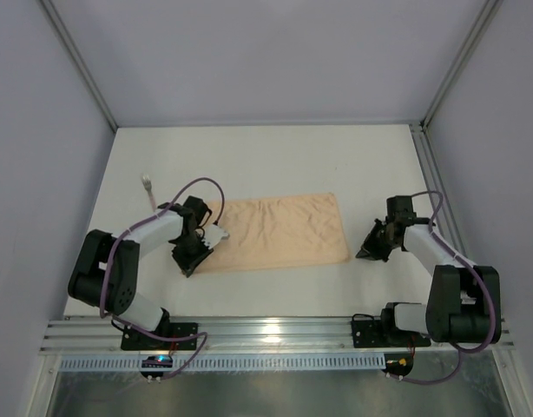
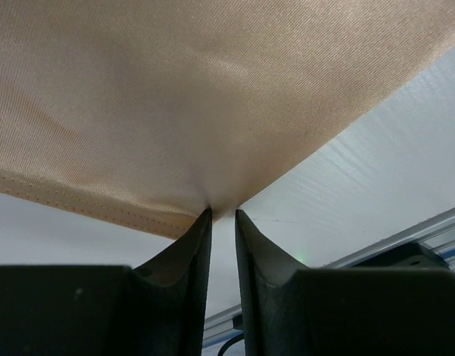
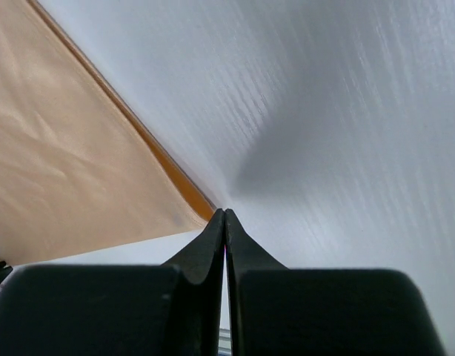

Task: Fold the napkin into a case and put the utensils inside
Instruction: Smooth out the rectangle-folded napkin at the center of the board, then pick up the rectangle-folded napkin from the center of the board.

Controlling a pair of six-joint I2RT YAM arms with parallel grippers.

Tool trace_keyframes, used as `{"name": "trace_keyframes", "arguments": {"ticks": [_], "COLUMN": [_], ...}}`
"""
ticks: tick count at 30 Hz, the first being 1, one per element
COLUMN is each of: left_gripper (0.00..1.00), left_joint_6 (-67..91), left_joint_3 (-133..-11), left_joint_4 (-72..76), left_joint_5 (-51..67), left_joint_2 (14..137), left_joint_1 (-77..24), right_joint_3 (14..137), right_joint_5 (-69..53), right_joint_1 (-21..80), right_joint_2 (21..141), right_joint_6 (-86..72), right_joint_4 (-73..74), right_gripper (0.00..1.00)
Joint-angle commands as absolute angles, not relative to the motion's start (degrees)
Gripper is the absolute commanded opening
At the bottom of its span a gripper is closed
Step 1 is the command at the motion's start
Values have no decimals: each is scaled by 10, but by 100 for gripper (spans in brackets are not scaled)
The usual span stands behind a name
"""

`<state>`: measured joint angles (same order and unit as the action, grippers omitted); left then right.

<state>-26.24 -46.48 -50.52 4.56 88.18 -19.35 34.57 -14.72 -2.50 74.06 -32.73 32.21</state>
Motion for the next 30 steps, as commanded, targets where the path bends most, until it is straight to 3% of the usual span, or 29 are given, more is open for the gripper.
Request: {"name": "trace_keyframes", "arguments": {"ticks": [1,3,6,11,14,20,30], "left_gripper": [22,27,39,49,49,46,43], "left_joint_6": [-304,-308,-314,-282,-212,-118,-85], "left_joint_3": [-468,-508,-552,-670,-707,-701,-685], "left_joint_4": [-450,-496,-551,-601,-578,-497,-447], "left_joint_5": [32,54,85,227,201,162,118], "left_joint_2": [874,849,831,844,897,978,1057], "left_joint_1": [-185,-185,-184,-71,-5,-3,-3], "right_joint_3": [428,450,482,532,555,546,488], "right_joint_5": [-120,-123,-134,-147,-151,-149,-125], "right_joint_1": [-27,-27,-27,-23,-5,50,52], "right_joint_2": [714,721,750,808,855,927,948], "right_joint_6": [-289,-281,-271,-250,-237,-240,-265], "right_joint_4": [372,376,373,353,340,307,261], "right_gripper": [7,14,32,45,47,48,48]}}
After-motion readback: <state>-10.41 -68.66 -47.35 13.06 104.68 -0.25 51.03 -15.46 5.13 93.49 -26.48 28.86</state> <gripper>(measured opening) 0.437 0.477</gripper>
